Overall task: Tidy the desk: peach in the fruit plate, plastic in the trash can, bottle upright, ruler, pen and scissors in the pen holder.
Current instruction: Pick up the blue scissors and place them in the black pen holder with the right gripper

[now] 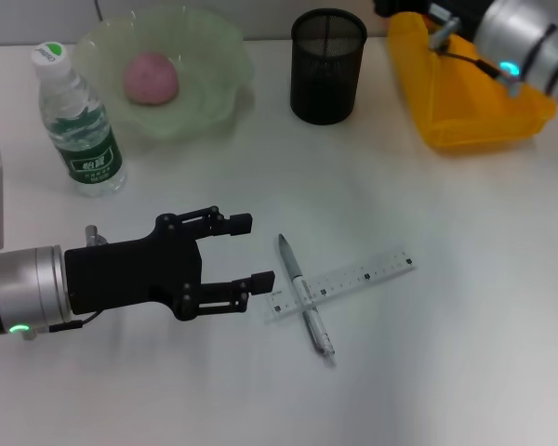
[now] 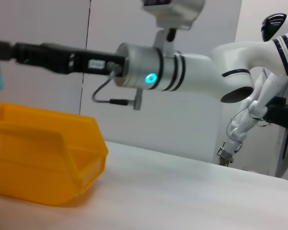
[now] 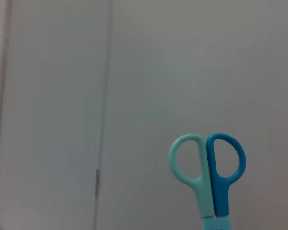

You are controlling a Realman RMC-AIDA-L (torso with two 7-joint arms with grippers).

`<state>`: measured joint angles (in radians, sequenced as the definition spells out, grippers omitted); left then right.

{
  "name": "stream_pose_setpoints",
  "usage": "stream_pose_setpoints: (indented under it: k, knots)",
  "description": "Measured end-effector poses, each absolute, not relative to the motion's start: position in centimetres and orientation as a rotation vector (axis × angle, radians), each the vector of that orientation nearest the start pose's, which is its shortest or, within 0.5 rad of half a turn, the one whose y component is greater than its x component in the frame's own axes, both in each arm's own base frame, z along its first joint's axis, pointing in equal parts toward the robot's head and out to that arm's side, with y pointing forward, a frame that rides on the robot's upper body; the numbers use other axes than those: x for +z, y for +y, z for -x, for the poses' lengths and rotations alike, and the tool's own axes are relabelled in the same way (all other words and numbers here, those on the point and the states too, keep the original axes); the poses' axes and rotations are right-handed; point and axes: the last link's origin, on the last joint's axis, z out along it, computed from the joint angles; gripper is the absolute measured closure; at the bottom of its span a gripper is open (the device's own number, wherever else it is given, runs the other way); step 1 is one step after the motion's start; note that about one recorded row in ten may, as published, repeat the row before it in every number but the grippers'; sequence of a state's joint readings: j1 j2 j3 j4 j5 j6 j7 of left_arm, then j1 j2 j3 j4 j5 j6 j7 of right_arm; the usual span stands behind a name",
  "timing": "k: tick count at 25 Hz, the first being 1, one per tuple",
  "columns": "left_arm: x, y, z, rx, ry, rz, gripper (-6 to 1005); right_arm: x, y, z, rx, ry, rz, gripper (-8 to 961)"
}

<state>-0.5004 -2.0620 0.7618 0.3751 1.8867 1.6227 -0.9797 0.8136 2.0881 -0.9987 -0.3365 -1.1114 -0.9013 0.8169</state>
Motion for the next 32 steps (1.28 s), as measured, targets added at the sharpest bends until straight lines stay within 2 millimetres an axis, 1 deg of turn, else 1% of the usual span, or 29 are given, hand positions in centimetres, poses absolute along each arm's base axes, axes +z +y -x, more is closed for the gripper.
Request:
stream_pose_setpoints:
  k: [1, 2, 4, 5, 9, 17, 32]
  knots:
    - [-3.9, 28.6, 26.9, -0.890, -0.377, 2.799, 215, -2.7, 45.4, -17.9, 0.758, 0.358, 2.169, 758]
    - [-3.9, 28.6, 26.9, -0.890, -0.377, 2.799, 215, -2.7, 45.4, -17.9, 0.758, 0.358, 2.169, 758]
    - [-3.9, 28.6, 26.8, -0.893, -0.381, 2.797, 215, -3.9, 46.1, -17.3, 0.700, 0.397, 2.185, 758]
    - [-3.9, 28.6, 26.8, -0.893, -0.381, 2.797, 215, -3.9, 46.1, -17.3, 0.700, 0.397, 2.185, 758]
    - [-3.9, 28.7, 26.7, -0.899, -0.386, 2.798, 215, -5.1, 46.4, -17.0, 0.644, 0.441, 2.203, 759]
    - [-3.9, 28.7, 26.6, -0.905, -0.386, 2.800, 215, -5.3, 46.6, -17.1, 0.628, 0.458, 2.199, 758]
    - [-3.7, 28.4, 26.6, -0.924, -0.378, 2.806, 215, -5.2, 46.6, -18.1, 0.585, 0.495, 2.178, 759]
